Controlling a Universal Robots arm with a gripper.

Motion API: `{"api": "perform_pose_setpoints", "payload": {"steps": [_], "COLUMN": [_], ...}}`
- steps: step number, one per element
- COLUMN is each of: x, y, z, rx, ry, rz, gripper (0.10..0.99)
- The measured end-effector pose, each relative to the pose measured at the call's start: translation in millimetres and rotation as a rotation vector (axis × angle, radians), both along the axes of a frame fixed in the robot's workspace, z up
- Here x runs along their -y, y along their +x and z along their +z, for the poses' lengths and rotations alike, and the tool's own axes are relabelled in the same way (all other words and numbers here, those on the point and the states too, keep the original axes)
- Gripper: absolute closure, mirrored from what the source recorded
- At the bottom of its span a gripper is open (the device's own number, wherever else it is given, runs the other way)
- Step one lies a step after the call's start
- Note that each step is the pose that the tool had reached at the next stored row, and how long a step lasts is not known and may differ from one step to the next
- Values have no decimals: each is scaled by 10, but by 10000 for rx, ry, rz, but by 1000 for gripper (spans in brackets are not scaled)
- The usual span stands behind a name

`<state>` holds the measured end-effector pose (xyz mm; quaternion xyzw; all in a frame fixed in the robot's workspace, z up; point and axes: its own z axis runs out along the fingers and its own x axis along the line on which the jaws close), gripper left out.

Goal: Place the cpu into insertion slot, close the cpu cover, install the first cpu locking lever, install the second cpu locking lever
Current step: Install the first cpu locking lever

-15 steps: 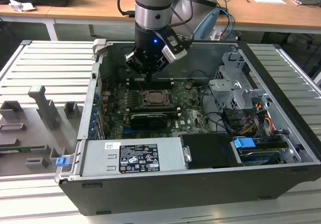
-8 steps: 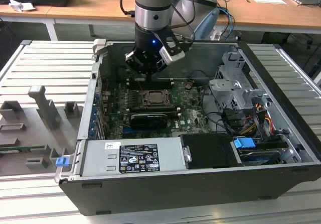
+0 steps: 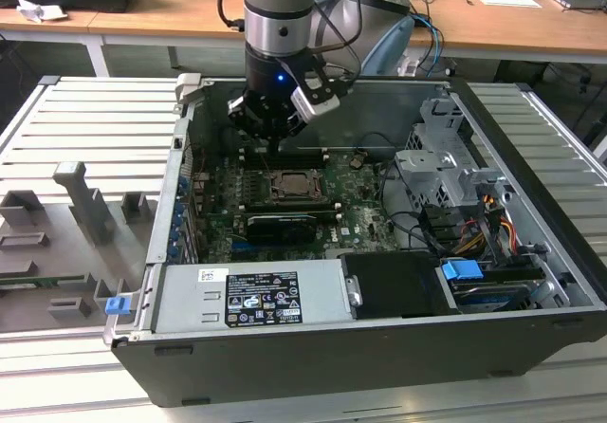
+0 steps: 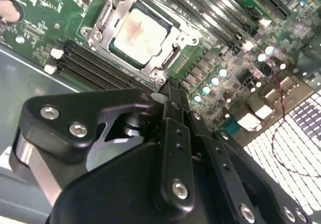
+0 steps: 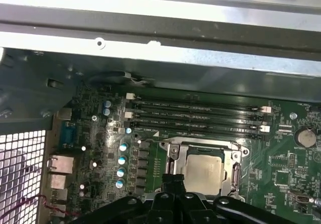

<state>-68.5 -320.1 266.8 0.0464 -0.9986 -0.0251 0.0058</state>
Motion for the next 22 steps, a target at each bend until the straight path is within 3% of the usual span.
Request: {"api": "perform_pose_setpoints", "payload": {"steps": [3,11,14,22], "x": [0,-4,-21,-157], "y": [-46,-368,-394,-396], "z": [0,-38,-58,-88], "rx": [1,2,-1,0], "ry": [2,27,23,32], "rz": [-42,-48,-48,-125], "gripper": [980,980,980,980]}}
